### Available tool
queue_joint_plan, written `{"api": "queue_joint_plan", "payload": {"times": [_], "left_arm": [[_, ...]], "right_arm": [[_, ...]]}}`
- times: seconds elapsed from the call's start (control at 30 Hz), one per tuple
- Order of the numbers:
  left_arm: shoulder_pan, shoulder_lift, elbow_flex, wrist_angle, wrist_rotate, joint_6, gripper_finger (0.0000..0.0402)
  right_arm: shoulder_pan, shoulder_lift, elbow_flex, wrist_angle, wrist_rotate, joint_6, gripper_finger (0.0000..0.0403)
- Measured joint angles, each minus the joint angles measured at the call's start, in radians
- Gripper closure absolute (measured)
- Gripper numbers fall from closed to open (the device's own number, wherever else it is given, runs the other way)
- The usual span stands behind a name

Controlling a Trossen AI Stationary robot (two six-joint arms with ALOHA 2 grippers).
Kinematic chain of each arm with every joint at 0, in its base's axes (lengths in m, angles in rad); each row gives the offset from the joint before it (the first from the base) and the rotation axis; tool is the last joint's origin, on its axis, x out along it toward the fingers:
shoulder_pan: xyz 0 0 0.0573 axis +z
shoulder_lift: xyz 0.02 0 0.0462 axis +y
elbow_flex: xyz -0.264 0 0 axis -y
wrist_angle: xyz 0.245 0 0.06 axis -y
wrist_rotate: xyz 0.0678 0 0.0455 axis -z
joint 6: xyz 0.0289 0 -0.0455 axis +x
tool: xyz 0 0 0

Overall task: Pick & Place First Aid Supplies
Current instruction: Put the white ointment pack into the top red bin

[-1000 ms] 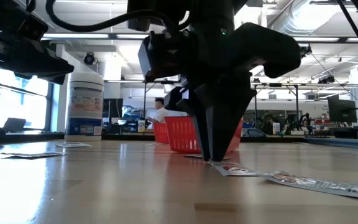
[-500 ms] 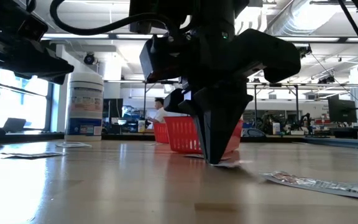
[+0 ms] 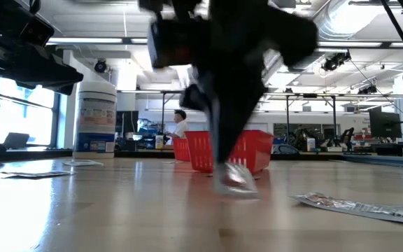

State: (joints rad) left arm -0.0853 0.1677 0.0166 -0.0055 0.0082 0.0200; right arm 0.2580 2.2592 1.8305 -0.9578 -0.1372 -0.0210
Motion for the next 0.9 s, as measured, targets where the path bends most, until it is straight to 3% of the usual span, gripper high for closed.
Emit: {"api": "queue_joint_plan", "payload": {"times": [0.13, 0.33, 0.57, 0.73, 0.9], "left_arm": [[0.0, 0.0, 0.0, 0.0, 0.0, 0.0, 0.038], [0.0, 0.0, 0.0, 0.0, 0.0, 0.0, 0.038], [0.0, 0.0, 0.0, 0.0, 0.0, 0.0, 0.038], [0.0, 0.0, 0.0, 0.0, 0.0, 0.0, 0.038], [0.0, 0.0, 0.0, 0.0, 0.0, 0.0, 0.038]], "right_arm": [[-0.022, -0.002, 0.082, -0.032, 0.007, 0.021, 0.0402], [-0.08, -0.002, 0.234, -0.069, 0.124, 0.067, 0.0402], [-0.223, -0.003, 0.395, -0.161, 0.363, 0.119, 0.0402], [-0.362, -0.003, 0.42, -0.182, 0.463, 0.144, 0.0402], [-0.512, -0.003, 0.358, -0.155, 0.513, 0.145, 0.0403]]}}
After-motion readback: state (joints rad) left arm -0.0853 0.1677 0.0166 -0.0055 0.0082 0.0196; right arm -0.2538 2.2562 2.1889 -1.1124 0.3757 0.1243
